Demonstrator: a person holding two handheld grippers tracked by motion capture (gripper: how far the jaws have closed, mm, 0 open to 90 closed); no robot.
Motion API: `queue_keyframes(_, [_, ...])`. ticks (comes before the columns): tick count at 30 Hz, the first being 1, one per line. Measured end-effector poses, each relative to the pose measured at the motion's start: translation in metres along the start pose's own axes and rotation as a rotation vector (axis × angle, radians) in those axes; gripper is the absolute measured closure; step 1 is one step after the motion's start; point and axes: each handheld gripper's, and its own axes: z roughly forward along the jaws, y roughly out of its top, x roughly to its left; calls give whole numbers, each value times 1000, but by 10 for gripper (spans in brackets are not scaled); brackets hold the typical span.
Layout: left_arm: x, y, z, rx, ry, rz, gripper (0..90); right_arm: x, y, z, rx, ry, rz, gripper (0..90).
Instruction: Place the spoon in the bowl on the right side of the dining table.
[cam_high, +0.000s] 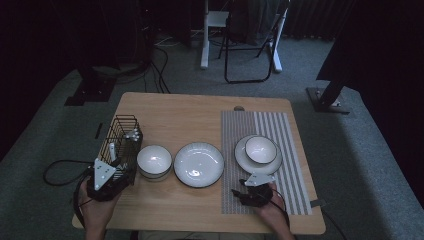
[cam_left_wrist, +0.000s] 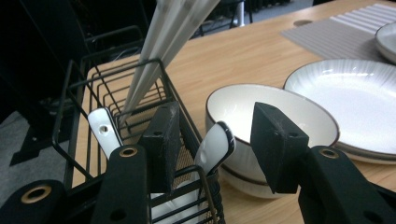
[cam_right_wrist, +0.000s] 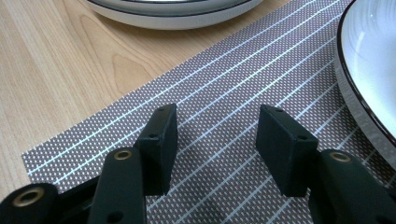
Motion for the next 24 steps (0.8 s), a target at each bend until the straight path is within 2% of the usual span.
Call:
queue_keyframes(2, [0,0,0,3,4,-1,544,0,0,0,0,0,0,482])
queue_keyframes(6, [-2,1,2,22,51,26,577,0,0,0,0,0,0,482])
queue_keyframes(10, [-2,2,3,29,64,36,599,0,0,0,-1,0,2,482])
queue_keyframes(19, [6,3,3,29,55,-14,728,0,0,0,-1,1,1,482])
queue_keyframes(24, [6,4,5,35,68,-12,768,0,0,0,-1,1,1,482])
